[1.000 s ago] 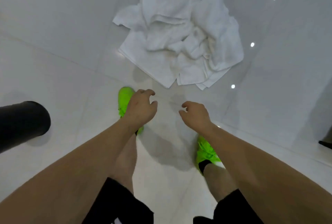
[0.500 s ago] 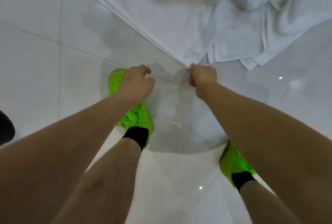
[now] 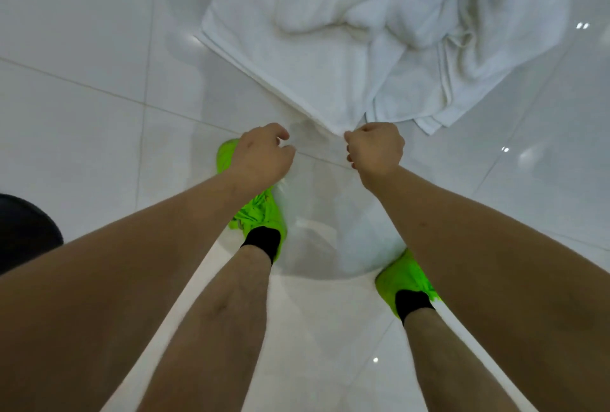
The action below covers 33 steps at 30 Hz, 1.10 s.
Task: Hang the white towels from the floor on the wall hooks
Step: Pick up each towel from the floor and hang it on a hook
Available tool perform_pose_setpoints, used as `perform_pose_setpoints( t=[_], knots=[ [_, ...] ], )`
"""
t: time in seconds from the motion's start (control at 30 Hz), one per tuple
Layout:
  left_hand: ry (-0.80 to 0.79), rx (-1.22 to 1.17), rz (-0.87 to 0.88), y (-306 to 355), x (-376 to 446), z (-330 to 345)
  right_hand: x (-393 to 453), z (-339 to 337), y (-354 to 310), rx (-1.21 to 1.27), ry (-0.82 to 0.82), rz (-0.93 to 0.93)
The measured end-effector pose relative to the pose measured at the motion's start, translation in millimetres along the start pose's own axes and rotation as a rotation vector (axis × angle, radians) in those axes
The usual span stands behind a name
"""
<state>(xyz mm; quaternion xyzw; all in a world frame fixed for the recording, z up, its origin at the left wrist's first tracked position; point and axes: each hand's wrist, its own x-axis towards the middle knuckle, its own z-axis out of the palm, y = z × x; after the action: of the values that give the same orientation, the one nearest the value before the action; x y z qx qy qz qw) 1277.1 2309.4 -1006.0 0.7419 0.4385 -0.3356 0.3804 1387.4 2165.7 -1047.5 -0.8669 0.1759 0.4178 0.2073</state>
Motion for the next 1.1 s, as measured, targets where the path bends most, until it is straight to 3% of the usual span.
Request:
perform_pose_setpoints(
  t=[0.2, 0.5, 0.57, 0.67, 0.77, 1.1],
  knots=[
    [0.057, -0.026, 0.036, 58.1, -64.3, -53.2, -64.5, -79.8, -49.1, -0.064, 0.075, -0.159],
    [0.111, 0.014, 0.23, 175.1, -187.9, -117.1, -167.2, -239.5, -114.9, 0.242, -0.025, -0.133],
    [0.125, 0.054, 0.308, 209.4, -217.2, -136.0, -192.7, -281.9, -131.7, 0.136, -0.004, -0.228],
    [0.174, 0.073, 0.422, 266.0, -258.7, -170.9, -235.2, -348.0, -156.3, -0.218, 0.019, -0.435],
    [0.183, 0.072, 0.506, 319.8, -302.2, -204.7, -278.3, -409.3, -175.1, -0.511, 0.014, -0.524],
    [0.049, 0.123, 0.823, 471.5, -446.7, -253.9, -398.2, -604.3, -179.0, -0.521, 0.428, -0.838]
  ],
)
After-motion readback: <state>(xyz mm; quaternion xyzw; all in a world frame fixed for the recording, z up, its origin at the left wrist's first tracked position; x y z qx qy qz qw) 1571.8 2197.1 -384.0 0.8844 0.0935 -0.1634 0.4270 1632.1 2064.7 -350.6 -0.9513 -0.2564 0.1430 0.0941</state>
